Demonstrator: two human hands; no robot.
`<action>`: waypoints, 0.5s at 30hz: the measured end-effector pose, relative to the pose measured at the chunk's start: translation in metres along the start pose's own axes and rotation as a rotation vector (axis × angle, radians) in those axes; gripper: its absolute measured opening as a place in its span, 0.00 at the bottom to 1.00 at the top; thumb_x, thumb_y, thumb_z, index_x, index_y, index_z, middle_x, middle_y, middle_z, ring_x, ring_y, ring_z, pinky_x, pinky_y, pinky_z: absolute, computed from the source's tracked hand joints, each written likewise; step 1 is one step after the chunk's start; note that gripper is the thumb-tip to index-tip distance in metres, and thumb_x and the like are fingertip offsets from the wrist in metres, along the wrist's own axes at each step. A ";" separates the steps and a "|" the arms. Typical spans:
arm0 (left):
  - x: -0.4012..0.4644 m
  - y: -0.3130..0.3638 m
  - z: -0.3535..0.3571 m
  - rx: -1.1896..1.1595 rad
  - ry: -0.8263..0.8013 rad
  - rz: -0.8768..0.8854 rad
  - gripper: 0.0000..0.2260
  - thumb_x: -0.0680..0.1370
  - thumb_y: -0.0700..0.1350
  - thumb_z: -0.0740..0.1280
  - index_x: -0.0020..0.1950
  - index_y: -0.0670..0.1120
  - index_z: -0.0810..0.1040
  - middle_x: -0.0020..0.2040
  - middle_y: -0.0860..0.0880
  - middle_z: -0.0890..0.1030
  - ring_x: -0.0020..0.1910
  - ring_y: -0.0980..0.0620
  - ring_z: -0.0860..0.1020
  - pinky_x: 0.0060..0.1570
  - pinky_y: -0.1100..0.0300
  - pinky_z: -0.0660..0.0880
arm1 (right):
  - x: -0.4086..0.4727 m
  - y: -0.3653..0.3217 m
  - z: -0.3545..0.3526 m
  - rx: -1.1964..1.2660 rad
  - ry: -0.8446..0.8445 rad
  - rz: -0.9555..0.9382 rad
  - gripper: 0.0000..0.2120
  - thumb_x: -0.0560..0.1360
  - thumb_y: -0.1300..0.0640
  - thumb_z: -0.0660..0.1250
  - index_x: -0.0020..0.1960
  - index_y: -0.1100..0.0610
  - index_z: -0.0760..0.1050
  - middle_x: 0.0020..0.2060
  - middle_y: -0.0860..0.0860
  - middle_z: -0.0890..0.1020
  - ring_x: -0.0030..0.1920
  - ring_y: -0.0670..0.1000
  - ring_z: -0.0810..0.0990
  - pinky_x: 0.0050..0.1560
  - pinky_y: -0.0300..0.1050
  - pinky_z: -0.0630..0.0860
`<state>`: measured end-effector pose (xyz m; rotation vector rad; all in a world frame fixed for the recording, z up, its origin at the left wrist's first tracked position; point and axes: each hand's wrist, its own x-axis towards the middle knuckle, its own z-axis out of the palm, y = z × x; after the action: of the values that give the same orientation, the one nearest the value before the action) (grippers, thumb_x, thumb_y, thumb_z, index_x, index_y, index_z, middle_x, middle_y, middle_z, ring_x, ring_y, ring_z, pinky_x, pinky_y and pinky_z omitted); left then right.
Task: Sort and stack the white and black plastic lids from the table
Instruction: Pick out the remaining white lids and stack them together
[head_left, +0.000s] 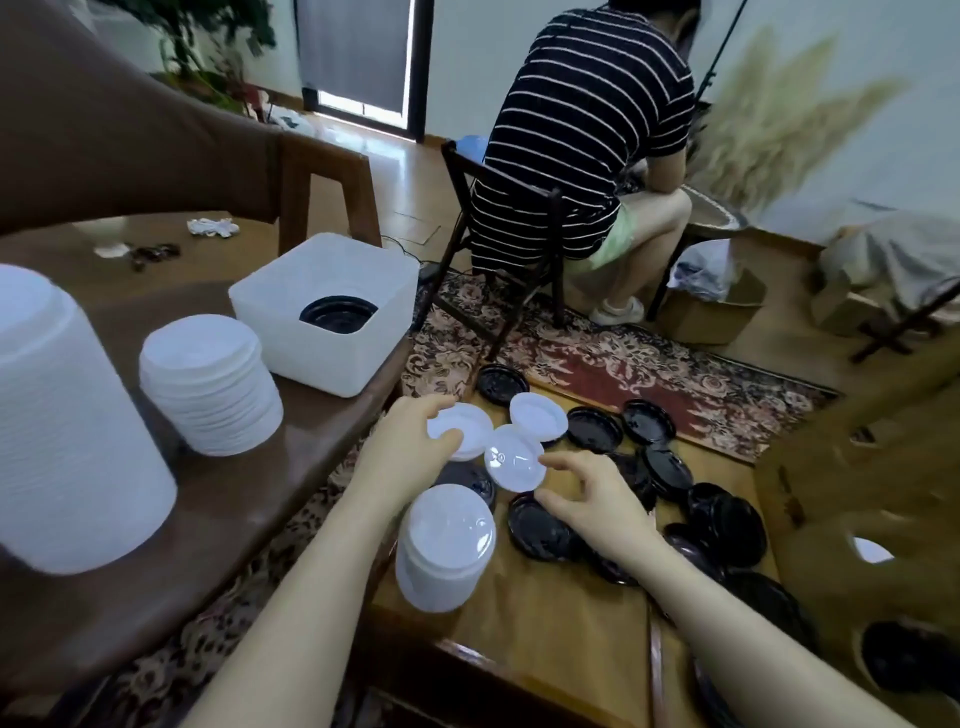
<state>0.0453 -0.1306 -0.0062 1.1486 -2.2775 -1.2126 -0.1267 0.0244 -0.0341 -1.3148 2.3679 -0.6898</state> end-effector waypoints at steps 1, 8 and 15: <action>0.003 -0.005 0.001 0.000 -0.001 -0.012 0.21 0.79 0.46 0.66 0.73 0.52 0.72 0.70 0.48 0.73 0.65 0.49 0.75 0.63 0.51 0.73 | 0.009 -0.002 0.008 -0.062 0.008 -0.020 0.19 0.76 0.49 0.69 0.66 0.49 0.76 0.60 0.47 0.77 0.66 0.48 0.68 0.62 0.44 0.70; 0.017 -0.016 -0.002 -0.019 -0.075 -0.024 0.20 0.80 0.48 0.66 0.73 0.53 0.73 0.66 0.51 0.75 0.61 0.52 0.75 0.65 0.50 0.72 | 0.057 -0.007 0.054 -0.497 -0.028 -0.051 0.12 0.79 0.52 0.63 0.61 0.50 0.76 0.57 0.49 0.75 0.64 0.54 0.67 0.57 0.46 0.66; 0.026 -0.017 -0.001 -0.034 -0.130 -0.043 0.19 0.80 0.48 0.66 0.72 0.52 0.73 0.64 0.50 0.77 0.61 0.52 0.76 0.65 0.52 0.72 | 0.053 0.003 0.056 -0.402 0.128 -0.037 0.06 0.78 0.54 0.64 0.48 0.52 0.79 0.46 0.48 0.80 0.53 0.53 0.74 0.52 0.49 0.70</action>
<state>0.0381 -0.1572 -0.0216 1.1426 -2.3265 -1.3746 -0.1269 -0.0330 -0.0854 -1.5126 2.6916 -0.3215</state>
